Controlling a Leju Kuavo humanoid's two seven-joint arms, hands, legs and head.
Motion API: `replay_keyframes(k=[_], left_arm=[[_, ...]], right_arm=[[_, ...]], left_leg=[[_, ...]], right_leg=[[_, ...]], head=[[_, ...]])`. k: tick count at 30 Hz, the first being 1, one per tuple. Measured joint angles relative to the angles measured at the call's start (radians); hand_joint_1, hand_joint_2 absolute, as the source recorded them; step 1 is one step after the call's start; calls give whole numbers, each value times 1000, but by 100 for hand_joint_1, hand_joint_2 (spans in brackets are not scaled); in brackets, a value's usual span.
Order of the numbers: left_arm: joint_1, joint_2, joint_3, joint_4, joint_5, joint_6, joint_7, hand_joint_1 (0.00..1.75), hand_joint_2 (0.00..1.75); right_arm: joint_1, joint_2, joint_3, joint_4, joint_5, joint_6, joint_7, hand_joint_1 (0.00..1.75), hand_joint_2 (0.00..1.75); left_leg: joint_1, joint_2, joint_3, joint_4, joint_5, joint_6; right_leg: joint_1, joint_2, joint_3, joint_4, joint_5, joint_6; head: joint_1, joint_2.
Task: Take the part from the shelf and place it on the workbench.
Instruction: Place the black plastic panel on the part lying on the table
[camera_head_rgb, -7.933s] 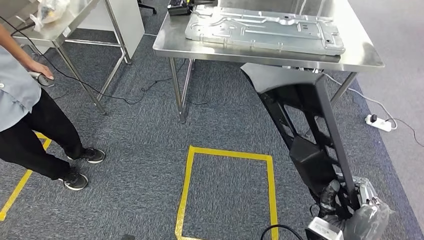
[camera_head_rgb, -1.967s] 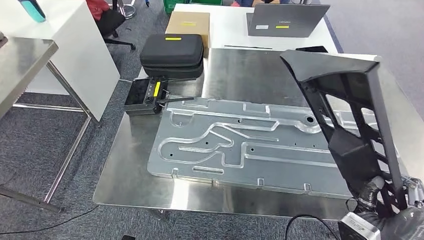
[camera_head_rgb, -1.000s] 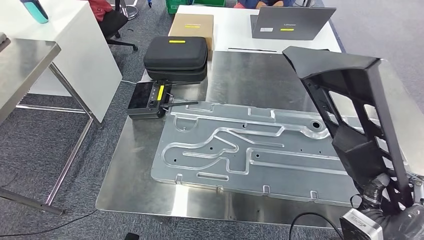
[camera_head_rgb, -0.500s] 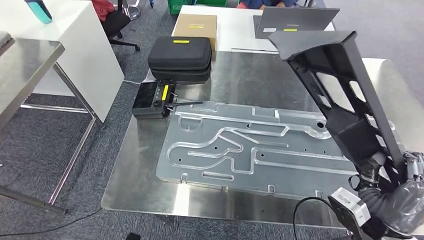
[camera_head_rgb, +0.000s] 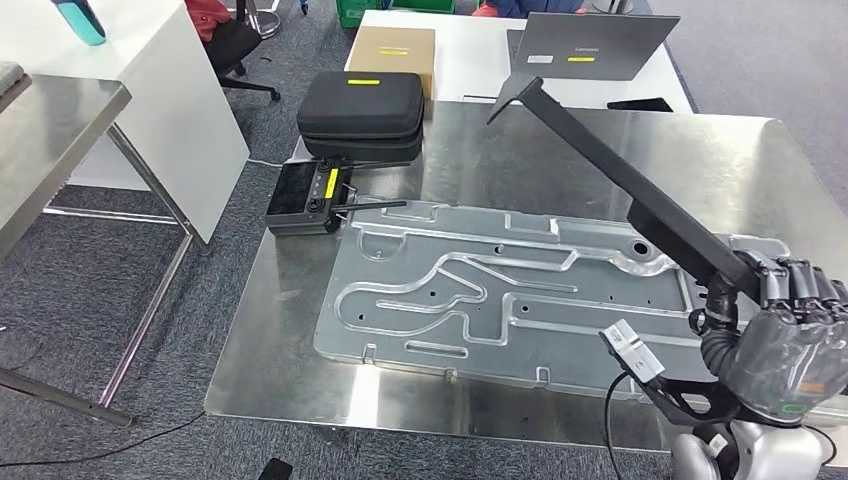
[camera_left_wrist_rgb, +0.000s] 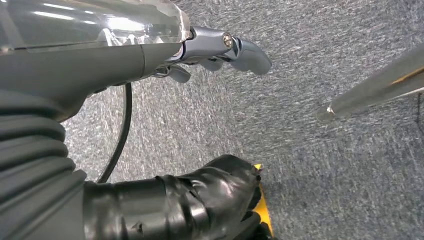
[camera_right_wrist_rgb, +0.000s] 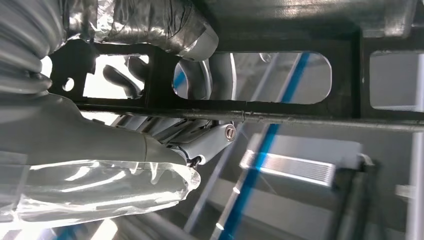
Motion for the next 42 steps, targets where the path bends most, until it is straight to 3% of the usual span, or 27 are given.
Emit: replay_keyframes(k=[3,4,6,7,8,9,10,11,13,15,18,20,22,23,24,25,27,29,32,34,37,38,39,40,42], left_arm=[[-2,-1,-8,0,-4,-1,9,0,0],[-4,-1,-10,0,-6,-1,12,0,0],[-8,-2,-12,0,-7,-3,16,0,0],[-8,-2,-13,0,-7,-3,18,0,0],[-8,-2,-14,0,-8,-4,19,0,0],[-8,-2,-15,0,-8,-4,21,0,0],[-9,-3,-17,0,-9,-5,22,0,0],[-9,-3,-19,0,-9,-5,23,0,0],[-12,-4,-23,0,-10,-6,24,0,0],[-14,-5,-29,0,-10,-7,26,0,0],[-17,-7,-34,0,-11,-7,28,0,0],[-20,-7,-35,0,-12,-8,30,0,0],[-20,-7,-35,0,-12,-8,32,0,0],[-19,-7,-35,0,-12,-7,33,0,0],[-19,-7,-36,0,-12,-7,35,0,0],[-18,-7,-36,0,-12,-7,36,0,0],[-19,-6,-36,0,-12,-6,38,0,0],[-21,-6,-36,0,-11,-4,40,0,0],[-21,-7,-37,0,-8,-2,41,0,0],[-22,-8,-37,0,-7,-1,41,0,0],[-24,-8,-37,0,-6,0,41,0,0],[-23,-8,-37,0,-6,0,41,0,0],[-22,-9,-37,0,-6,0,41,0,0],[-21,-9,-37,0,-6,0,41,0,0],[-21,-9,-37,0,-4,0,41,0,0]], right_arm=[[-40,-39,12,53,52,1,61,169,175],[-54,-53,17,76,64,1,79,168,175],[-81,-82,26,129,79,9,107,168,175],[-91,-96,29,156,84,15,118,169,175],[-97,-108,33,183,87,20,127,170,175],[-103,-120,36,206,88,23,135,171,175],[-110,-131,40,228,89,24,144,171,175],[-118,-143,45,247,90,29,155,171,175],[-137,-171,63,288,90,45,191,171,175],[-152,-197,84,340,90,55,229,171,175],[-162,-216,106,424,91,53,252,173,175],[-166,-220,117,468,91,52,255,173,175],[-168,-220,124,508,91,52,256,173,175],[-167,-220,126,528,91,51,256,173,175],[-165,-220,128,548,91,50,256,173,175],[-162,-220,130,565,91,48,256,173,175],[-154,-218,133,593,91,42,258,172,175],[-146,-216,139,614,91,33,266,172,175],[-130,-213,154,638,92,24,279,172,175],[-115,-211,161,647,92,20,282,172,175],[-98,-204,169,658,92,12,283,168,175],[-91,-201,171,661,92,12,283,156,175],[-85,-198,173,664,92,12,283,113,175],[-81,-195,175,667,92,12,282,72,175],[-74,-189,175,669,91,12,274,1,175]], left_leg=[[2,1,2,-14,12,22],[4,2,3,-19,16,29],[2,2,1,-21,19,35],[1,2,0,-20,19,36],[0,1,-1,-19,19,36],[-1,0,-1,-17,18,37],[-2,-1,-1,-15,17,37],[-2,-2,0,-12,15,36],[-6,-3,-4,-4,10,30],[-9,-3,-9,-1,11,23],[-9,-2,-15,14,-3,8],[-7,-1,-53,97,-54,-2],[-3,0,-114,227,-112,-7],[-2,0,-135,270,-122,-9],[-1,0,-140,277,-112,-10],[-1,0,-125,244,-84,-9],[-2,0,-60,108,-15,-2],[-5,-1,-16,13,13,6],[-5,-1,-8,-9,14,17],[0,0,-1,-24,22,30],[1,1,2,-30,24,39],[0,1,2,-30,24,40],[0,1,2,-28,23,39],[0,0,3,-26,21,38],[2,0,5,-19,14,33]], right_leg=[[-5,1,-7,14,-13,17],[-5,1,-23,51,-37,20],[-6,1,-82,177,-102,25],[-6,1,-112,238,-124,26],[-6,1,-128,271,-128,27],[-6,1,-126,266,-111,26],[-6,1,-106,220,-77,23],[-6,1,-74,150,-40,20],[0,1,-22,35,2,13],[6,3,-12,6,3,8],[0,2,-10,-4,9,-7],[-5,-1,-7,-9,13,-16],[-4,-2,-9,-8,12,-20],[-4,-3,-9,-8,12,-21],[-4,-3,-8,-6,11,-21],[-4,-3,-7,-5,9,-21],[-4,-1,-4,-3,5,-17],[0,1,-5,-1,3,-9],[1,1,-5,-5,4,6],[0,2,-16,25,-21,14],[-4,2,-96,196,-108,23],[-5,2,-121,247,-123,26],[-7,2,-132,265,-119,28],[-9,2,-123,243,-94,29],[-12,1,-62,114,-26,28]], head=[[0,0],[1,0],[1,0],[1,0],[0,0],[0,0],[0,0],[0,0],[0,0],[0,0],[0,0],[0,0],[0,0],[0,0],[0,0],[0,0],[0,0],[0,0],[0,0],[0,0],[1,0],[1,0],[1,0],[1,0],[1,0]])
